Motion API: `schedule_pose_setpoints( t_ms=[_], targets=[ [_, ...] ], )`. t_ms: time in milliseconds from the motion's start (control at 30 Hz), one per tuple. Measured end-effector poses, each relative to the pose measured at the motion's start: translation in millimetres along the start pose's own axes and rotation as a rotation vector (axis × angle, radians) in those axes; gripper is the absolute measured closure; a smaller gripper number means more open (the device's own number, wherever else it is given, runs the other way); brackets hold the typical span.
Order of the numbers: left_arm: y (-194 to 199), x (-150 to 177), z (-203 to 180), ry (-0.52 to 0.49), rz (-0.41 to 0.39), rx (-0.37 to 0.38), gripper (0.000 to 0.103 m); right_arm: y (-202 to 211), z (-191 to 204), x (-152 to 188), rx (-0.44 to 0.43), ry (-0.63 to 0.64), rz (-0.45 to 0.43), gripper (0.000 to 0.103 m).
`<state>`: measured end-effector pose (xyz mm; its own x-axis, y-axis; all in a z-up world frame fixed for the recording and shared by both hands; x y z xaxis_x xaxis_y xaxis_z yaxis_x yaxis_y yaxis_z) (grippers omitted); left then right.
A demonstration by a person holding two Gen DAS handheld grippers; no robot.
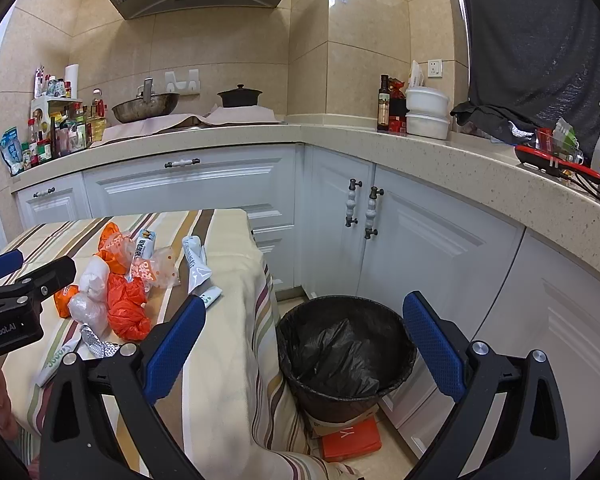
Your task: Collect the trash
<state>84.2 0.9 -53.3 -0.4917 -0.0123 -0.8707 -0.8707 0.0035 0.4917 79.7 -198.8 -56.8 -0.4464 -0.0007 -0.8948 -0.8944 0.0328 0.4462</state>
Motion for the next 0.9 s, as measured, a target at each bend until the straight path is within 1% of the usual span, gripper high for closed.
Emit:
schedule_pose_setpoints(
  t_ms=[900],
  targets=[
    [-3.5,5.4,0.5,-0.003,0.009,-0.001,0.004,-1.2,-0.4,1.5,0.000,-0.001,0.003,0.007]
  ],
)
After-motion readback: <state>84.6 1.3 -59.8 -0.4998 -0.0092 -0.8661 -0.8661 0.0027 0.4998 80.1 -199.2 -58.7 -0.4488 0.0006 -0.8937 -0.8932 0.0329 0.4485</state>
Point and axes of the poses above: each gripper's, at about its wrist camera, not at the fingertips, and y roughly against the way its jaws point, z to its left, x to its underside, the point moved 9 cm from there along -y, roughly the way its jaws point, and after that the axes turned 1 degree about z, right-handed, at the moved point
